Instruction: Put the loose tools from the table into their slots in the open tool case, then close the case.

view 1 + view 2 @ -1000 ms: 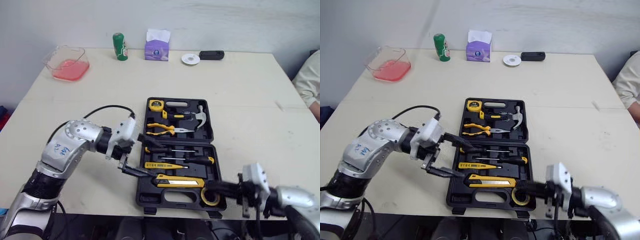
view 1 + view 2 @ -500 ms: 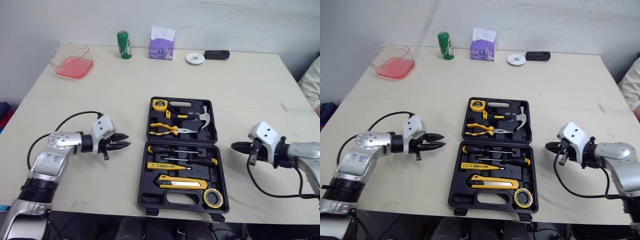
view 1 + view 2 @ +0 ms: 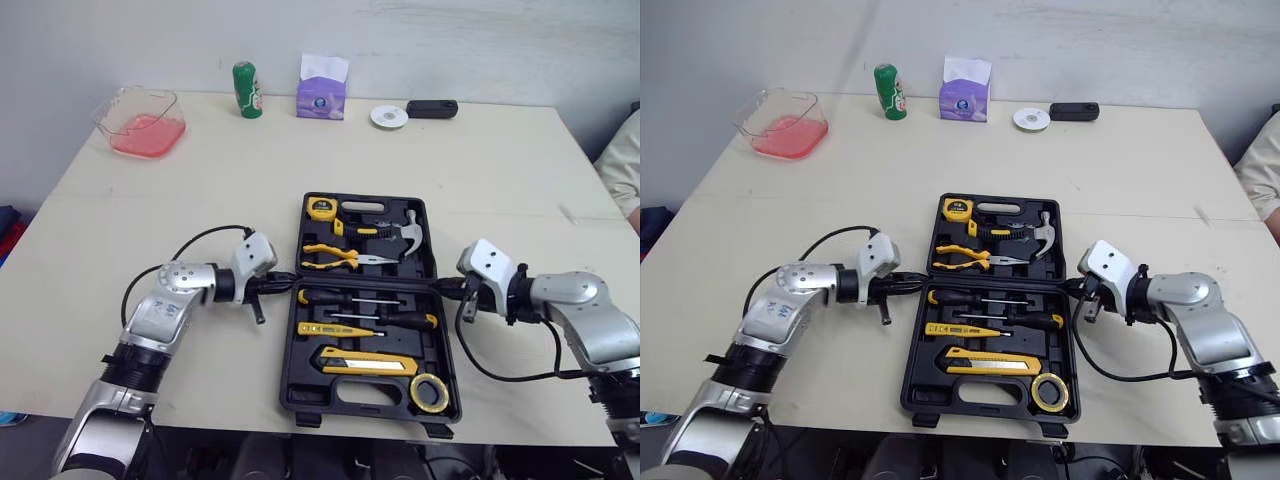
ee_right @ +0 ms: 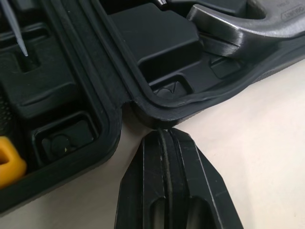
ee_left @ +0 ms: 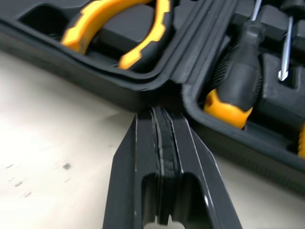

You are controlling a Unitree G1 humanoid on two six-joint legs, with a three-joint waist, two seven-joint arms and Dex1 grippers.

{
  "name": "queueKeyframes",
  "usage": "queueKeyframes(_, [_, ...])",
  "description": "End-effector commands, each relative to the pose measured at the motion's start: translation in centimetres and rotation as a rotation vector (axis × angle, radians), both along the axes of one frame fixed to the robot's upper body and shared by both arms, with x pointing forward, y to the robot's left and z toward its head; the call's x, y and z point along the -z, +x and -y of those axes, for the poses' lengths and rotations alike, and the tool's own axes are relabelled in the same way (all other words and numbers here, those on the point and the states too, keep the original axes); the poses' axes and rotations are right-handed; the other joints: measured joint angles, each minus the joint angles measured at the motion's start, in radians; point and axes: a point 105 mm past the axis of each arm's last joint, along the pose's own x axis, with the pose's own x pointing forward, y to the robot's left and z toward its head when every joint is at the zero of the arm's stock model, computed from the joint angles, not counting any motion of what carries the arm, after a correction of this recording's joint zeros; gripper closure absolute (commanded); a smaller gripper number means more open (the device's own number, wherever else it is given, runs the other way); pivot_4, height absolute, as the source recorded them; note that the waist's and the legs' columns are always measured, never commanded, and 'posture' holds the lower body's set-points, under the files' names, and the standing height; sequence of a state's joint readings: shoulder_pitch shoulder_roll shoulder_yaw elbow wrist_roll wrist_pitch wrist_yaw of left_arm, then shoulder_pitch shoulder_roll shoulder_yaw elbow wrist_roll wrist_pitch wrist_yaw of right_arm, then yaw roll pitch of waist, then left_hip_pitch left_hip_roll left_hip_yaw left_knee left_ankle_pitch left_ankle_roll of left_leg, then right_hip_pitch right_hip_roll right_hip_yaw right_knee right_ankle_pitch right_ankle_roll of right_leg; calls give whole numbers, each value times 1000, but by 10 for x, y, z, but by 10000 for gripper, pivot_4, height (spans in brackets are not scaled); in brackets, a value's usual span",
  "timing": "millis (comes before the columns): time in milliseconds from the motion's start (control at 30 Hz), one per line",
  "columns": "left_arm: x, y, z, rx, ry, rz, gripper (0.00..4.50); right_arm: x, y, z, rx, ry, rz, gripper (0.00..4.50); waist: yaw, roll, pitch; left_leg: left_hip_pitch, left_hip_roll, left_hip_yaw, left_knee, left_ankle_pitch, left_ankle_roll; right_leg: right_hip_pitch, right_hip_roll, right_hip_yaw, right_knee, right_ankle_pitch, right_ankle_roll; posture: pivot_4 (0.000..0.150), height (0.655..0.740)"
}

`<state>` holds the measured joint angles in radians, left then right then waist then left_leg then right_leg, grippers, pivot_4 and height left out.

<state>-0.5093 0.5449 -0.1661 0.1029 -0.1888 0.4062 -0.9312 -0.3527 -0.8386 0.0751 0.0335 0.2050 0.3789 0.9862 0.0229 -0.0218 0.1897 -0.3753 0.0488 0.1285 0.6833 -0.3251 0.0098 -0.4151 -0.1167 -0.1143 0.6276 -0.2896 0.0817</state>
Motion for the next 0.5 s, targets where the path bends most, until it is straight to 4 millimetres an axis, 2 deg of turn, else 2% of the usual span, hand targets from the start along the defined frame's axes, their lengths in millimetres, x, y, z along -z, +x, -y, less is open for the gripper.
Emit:
queueKeyframes(33, [-4,4,13,21,2,29,44480,-13,1,-14,-58,8,58,45000,0,0,0,0,0,0,0,0,0,0,0,0,0,0,0,1500,7244])
queueKeyframes(267, [-1,9,4,-36,17,17,44480,-13,-4,-2,-22,-43,40,45000,-1,0,0,0,0,0,0,0,0,0,0,0,0,0,0,1500,7244])
queueKeyframes(367, [0,8,-16,-102,38,-21,44480,-19,-2,15,29,-122,75,45000,-2,0,0,0,0,0,0,0,0,0,0,0,0,0,0,1500,7244])
queueKeyframes(467, [-13,5,-32,-146,-5,-59,44480,-32,-2,21,49,-118,90,45000,-11,0,0,0,1,0,0,0,0,0,0,0,0,0,0,1500,7244])
queueKeyframes(500, [-23,4,-38,-165,-44,-78,38292,-38,-3,22,56,-98,79,41823,-15,0,0,1,1,0,-1,0,0,0,0,0,0,0,-1,1500,7244])
